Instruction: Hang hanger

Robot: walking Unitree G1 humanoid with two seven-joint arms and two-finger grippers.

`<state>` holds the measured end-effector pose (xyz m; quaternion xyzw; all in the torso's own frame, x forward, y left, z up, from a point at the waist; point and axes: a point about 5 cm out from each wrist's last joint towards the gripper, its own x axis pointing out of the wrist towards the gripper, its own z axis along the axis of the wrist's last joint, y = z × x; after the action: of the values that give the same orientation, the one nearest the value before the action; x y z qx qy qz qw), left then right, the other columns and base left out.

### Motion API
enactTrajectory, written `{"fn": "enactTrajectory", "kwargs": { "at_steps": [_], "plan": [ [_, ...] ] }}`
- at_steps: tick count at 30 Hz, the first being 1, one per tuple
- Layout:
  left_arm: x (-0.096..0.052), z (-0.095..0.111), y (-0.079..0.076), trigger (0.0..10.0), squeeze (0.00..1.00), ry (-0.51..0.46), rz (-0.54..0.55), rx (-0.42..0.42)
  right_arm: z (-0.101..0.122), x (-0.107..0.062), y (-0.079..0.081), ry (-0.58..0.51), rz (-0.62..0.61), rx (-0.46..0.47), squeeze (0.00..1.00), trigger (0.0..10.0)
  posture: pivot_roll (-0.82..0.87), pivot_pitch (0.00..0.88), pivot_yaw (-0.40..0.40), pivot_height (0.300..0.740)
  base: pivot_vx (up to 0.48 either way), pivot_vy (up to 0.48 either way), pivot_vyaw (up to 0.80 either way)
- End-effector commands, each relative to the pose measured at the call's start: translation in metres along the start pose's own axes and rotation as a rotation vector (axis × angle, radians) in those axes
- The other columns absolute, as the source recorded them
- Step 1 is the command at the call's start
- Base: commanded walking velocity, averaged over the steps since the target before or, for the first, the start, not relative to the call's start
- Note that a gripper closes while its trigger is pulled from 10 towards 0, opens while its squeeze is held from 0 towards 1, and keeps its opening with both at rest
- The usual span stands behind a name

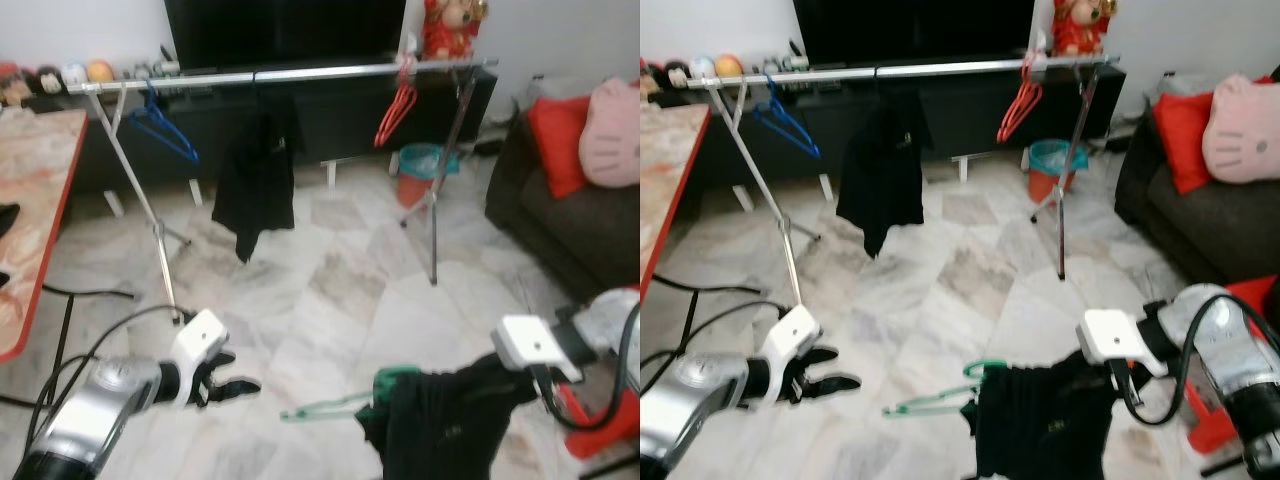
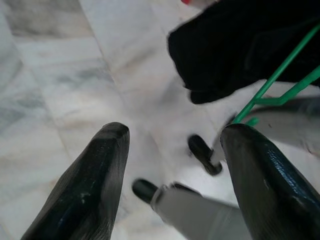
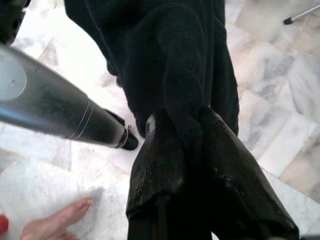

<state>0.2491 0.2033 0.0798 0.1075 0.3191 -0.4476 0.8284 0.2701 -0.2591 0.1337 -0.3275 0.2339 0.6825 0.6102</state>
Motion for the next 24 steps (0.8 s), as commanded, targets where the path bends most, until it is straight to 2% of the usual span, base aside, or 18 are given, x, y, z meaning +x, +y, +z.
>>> {"fn": "enactTrajectory", "kwargs": {
  "at_steps": [1,5,9,13,14,15,16,17,18,21,22,24],
  "plan": [
    [-0.003,0.0,0.0,10.0,0.0,0.022,-0.011,0.015,0.014,-0.013,-0.01,-0.022,-0.012,-0.072,0.0,10.0,0.03,0.0,-0.031,0.74,0.0,0.0,0.0],
    [0.0,-0.003,-0.004,10.0,0.0,0.035,-0.027,0.017,0.032,-0.018,-0.019,-0.107,-0.037,-0.11,0.0,10.0,0.03,0.0,-0.037,0.74,0.0,0.0,0.0],
    [0.004,-0.006,-0.008,10.0,0.0,0.046,-0.043,0.017,0.041,-0.021,-0.023,-0.145,-0.048,-0.151,0.0,10.0,0.03,0.0,-0.038,0.74,0.0,0.0,0.0],
    [0.009,-0.011,-0.009,10.0,0.0,0.068,-0.03,0.014,0.051,-0.026,-0.033,-0.216,-0.095,-0.145,0.0,10.0,0.04,0.0,-0.044,0.74,0.0,0.0,0.0],
    [0.013,-0.013,-0.009,10.0,0.0,0.074,-0.011,0.008,0.057,-0.029,-0.039,-0.267,-0.121,-0.123,0.0,10.0,0.04,0.0,-0.046,0.74,0.0,0.0,0.0],
    [0.022,-0.015,-0.006,10.0,0.0,0.076,0.057,-0.015,0.064,-0.033,-0.051,-0.35,-0.187,-0.111,0.0,10.0,0.04,0.0,-0.052,0.74,0.0,0.0,0.0],
    [0.025,-0.015,-0.003,10.0,0.0,0.076,0.095,-0.016,0.064,-0.033,-0.058,-0.36,-0.242,-0.11,0.0,10.0,0.04,0.0,-0.052,0.74,0.0,0.0,0.0],
    [0.025,-0.015,-0.003,10.0,0.0,0.076,0.095,-0.016,0.064,-0.033,-0.058,-0.36,-0.242,-0.11,0.0,10.0,0.04,0.0,-0.052,0.74,0.0,0.0,0.0],
    [0.029,-0.015,0.003,10.0,0.0,0.065,0.17,-0.049,0.065,-0.033,-0.071,-0.37,-0.378,-0.077,0.0,10.0,0.04,0.0,-0.053,0.74,0.0,0.0,0.0],
    [0.032,-0.013,0.009,10.0,0.0,0.042,0.247,-0.073,0.066,-0.03,-0.079,-0.407,-0.471,-0.031,0.0,10.0,0.04,0.0,-0.054,0.74,0.0,0.0,0.0],
    [0.033,-0.011,0.012,10.0,0.0,0.026,0.277,-0.098,0.067,-0.028,-0.082,-0.427,-0.487,0.004,0.0,10.0,0.04,0.0,-0.055,0.74,0.0,0.0,0.0],
    [0.035,-0.007,0.015,10.0,0.0,-0.013,0.315,-0.119,0.069,-0.023,-0.081,-0.457,-0.492,0.004,0.0,10.0,0.04,0.0,-0.053,0.74,0.0,0.0,0.0]
  ]
}}
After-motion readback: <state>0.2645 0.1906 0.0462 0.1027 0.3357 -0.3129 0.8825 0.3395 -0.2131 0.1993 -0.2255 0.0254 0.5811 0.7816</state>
